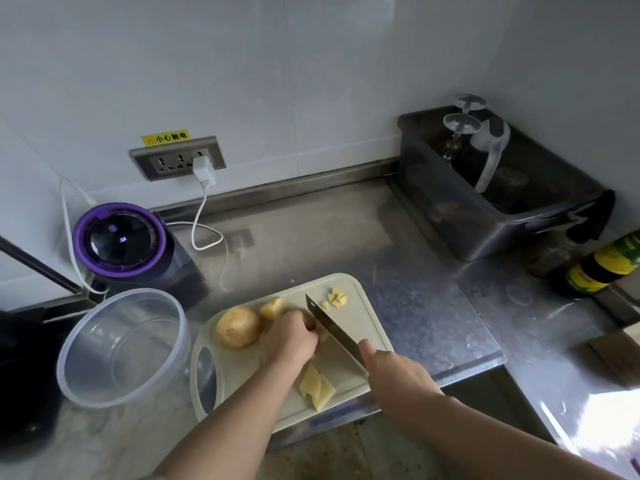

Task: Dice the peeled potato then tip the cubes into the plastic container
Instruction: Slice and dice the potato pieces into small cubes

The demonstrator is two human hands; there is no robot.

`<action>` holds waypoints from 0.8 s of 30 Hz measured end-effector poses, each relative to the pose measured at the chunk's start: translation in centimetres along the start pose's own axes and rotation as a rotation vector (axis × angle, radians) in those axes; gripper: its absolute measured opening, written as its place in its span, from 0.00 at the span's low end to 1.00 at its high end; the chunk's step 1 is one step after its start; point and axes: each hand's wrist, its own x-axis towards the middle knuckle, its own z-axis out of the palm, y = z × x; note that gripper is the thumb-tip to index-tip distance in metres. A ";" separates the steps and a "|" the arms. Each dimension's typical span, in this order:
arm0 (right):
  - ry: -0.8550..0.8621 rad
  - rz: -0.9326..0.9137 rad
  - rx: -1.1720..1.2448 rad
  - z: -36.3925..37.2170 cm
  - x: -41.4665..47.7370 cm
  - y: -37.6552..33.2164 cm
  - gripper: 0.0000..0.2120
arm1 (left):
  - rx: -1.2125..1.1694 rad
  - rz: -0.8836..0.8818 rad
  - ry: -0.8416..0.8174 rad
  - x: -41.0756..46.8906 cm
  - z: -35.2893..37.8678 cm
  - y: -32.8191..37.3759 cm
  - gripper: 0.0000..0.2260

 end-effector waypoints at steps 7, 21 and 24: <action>0.088 -0.010 -0.026 0.0 -0.9 -0.2 0.19 | -0.069 -0.040 -0.030 -0.1 0.1 -0.6 0.08; 0.070 -0.043 -0.020 0.8 -1.2 -0.7 0.23 | -0.063 -0.030 -0.002 0.2 0.4 -0.6 0.10; 0.063 -0.052 -0.029 0.9 -1.0 -0.8 0.24 | -0.054 -0.034 -0.004 0.2 0.4 -0.6 0.10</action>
